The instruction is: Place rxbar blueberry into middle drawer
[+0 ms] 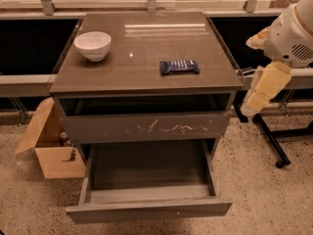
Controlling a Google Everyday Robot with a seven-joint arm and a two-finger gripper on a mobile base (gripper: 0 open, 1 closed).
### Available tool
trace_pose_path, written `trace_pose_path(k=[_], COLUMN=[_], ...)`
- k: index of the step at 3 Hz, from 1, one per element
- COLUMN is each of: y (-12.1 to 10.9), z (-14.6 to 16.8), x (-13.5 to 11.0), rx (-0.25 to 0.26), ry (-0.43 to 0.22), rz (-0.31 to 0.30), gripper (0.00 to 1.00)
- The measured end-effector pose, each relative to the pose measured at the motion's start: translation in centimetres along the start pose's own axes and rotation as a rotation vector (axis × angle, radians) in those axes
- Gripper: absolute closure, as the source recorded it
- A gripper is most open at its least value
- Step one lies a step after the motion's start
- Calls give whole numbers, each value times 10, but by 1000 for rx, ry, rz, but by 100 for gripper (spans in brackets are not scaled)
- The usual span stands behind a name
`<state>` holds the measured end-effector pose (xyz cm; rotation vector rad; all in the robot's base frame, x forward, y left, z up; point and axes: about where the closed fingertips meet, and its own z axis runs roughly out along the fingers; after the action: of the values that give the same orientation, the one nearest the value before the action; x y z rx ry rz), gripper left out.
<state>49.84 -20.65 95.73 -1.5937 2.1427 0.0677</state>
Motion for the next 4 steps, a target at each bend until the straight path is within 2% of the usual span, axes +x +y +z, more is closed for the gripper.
trace_pose_path(k=[1,2,3,4], y=[-14,-14,-32,-59], z=[39,40,56,78], x=[-13,-13,-21,-36], rx=[-39,-39,-36,-38], ry=[-108,-108,-143,-217], rz=[35,35,4,-42], gripper=[0,0,0,0])
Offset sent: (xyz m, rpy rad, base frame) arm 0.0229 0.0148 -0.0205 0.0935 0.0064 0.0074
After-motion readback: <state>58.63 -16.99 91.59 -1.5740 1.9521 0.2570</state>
